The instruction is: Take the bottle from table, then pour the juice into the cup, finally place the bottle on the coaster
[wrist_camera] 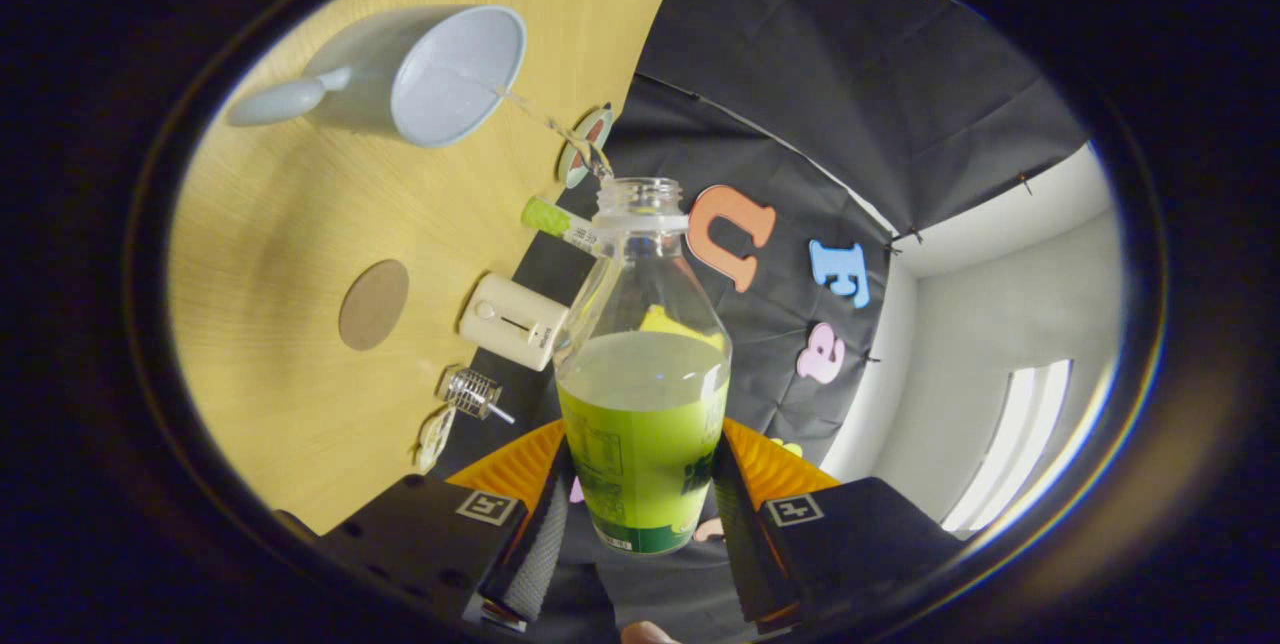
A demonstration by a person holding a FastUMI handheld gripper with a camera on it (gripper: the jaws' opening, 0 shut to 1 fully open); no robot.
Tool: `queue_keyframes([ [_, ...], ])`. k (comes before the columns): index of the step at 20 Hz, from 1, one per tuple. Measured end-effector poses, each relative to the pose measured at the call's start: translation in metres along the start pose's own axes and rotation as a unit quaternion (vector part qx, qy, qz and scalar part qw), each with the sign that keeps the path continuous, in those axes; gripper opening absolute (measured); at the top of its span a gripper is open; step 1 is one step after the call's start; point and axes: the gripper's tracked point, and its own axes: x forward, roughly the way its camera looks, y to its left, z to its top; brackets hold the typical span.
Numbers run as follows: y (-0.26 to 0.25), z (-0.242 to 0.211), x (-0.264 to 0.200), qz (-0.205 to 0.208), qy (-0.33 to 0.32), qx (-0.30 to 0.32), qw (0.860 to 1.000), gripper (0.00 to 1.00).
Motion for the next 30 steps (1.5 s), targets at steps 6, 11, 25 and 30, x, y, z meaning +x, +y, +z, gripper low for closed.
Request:
queue_keyframes([
  [6,-0.004,0.001,0.001,-0.012,-0.004,-0.021,1.000,0.75],
  [11,-0.006,0.001,0.003,-0.013,-0.004,-0.028,1.000,0.75],
  [25,0.003,-0.007,0.003,0.008,0.017,0.056,0.998,0.75],
  [30,0.014,-0.005,-0.004,0.040,0.028,0.131,0.990,0.75],
])
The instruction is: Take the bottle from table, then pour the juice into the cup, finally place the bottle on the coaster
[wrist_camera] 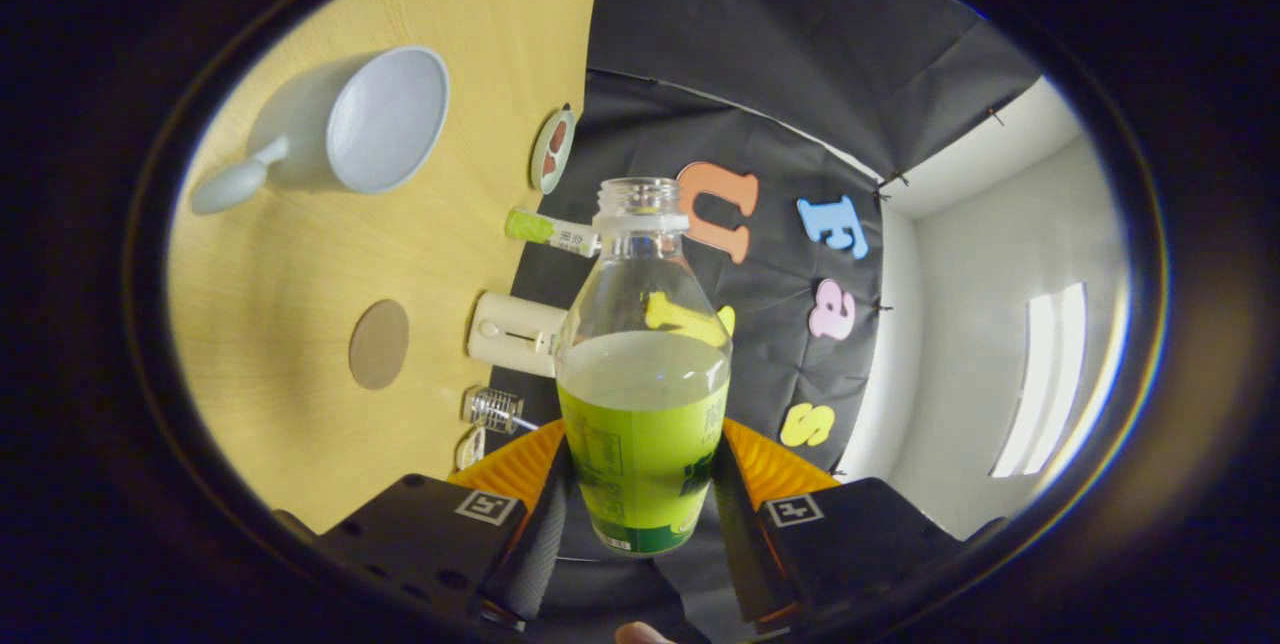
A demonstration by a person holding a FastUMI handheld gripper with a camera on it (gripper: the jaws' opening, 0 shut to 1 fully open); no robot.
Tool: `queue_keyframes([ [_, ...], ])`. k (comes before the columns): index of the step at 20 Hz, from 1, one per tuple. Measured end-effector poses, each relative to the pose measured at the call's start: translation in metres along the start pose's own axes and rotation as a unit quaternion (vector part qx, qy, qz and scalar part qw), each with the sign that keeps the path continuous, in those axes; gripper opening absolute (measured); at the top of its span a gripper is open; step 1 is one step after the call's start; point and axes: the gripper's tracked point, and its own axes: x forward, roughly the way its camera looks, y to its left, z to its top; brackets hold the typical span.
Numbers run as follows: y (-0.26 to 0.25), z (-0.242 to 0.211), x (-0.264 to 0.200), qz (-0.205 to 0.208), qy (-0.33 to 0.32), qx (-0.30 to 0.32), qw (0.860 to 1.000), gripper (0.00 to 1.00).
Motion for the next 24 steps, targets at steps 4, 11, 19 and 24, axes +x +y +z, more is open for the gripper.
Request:
queue_keyframes([
  [4,0.010,0.001,-0.003,0.032,0.012,0.087,0.996,0.76],
  [11,0.013,-0.002,-0.009,0.071,0.022,0.229,0.971,0.76],
  [19,0.013,-0.019,-0.006,0.114,0.035,0.454,0.883,0.76],
  [24,0.006,-0.021,0.013,0.153,0.038,0.598,0.786,0.76],
])
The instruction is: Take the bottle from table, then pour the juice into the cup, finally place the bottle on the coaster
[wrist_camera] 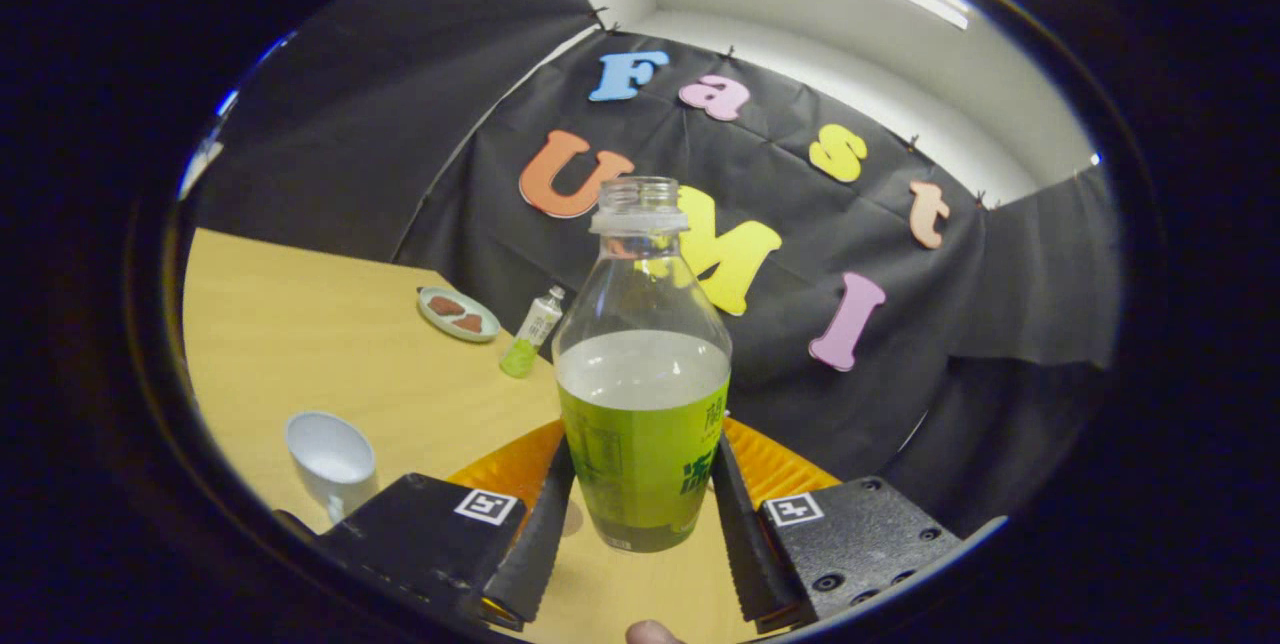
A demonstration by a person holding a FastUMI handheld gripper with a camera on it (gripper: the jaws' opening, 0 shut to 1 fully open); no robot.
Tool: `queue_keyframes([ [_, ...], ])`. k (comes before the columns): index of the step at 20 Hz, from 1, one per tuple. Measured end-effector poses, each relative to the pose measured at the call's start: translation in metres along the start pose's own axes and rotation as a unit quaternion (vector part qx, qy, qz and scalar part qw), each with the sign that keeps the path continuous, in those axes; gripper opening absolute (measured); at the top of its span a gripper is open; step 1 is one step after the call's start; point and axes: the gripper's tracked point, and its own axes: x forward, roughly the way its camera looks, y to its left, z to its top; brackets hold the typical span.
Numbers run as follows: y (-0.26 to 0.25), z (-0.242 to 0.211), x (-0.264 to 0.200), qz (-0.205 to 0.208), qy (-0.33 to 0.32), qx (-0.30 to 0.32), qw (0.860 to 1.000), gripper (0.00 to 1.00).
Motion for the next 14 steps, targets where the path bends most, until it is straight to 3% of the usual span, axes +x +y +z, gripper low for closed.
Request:
queue_keyframes([
  [6,0.005,-0.007,0.036,0.056,0.002,0.136,0.989,0.76],
  [14,0.025,-0.040,0.103,0.103,0.031,0.180,0.978,0.76],
])
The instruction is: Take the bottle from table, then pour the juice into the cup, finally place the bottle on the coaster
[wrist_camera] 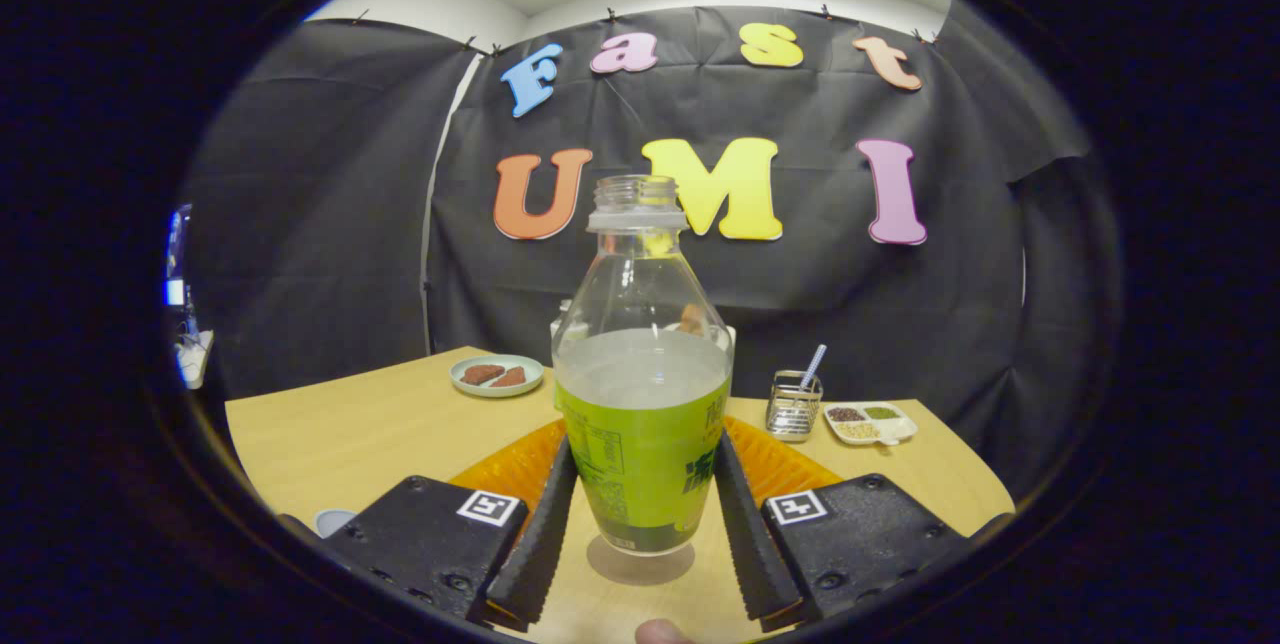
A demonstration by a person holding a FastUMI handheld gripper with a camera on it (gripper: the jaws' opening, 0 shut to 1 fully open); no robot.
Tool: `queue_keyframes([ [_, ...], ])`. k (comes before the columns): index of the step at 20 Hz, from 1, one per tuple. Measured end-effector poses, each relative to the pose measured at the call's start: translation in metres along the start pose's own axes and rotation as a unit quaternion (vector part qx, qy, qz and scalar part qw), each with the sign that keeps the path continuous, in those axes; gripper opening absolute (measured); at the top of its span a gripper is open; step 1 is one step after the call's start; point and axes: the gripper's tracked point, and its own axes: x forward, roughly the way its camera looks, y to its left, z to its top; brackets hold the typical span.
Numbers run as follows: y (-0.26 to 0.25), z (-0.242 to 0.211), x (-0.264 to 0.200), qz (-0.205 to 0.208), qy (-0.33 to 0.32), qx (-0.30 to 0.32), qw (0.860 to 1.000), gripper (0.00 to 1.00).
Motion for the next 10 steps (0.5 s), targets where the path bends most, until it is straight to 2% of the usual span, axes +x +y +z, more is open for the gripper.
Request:
queue_keyframes([
  [10,-0.002,-0.065,0.045,0.010,0.060,-0.002,0.998,0.77],
])
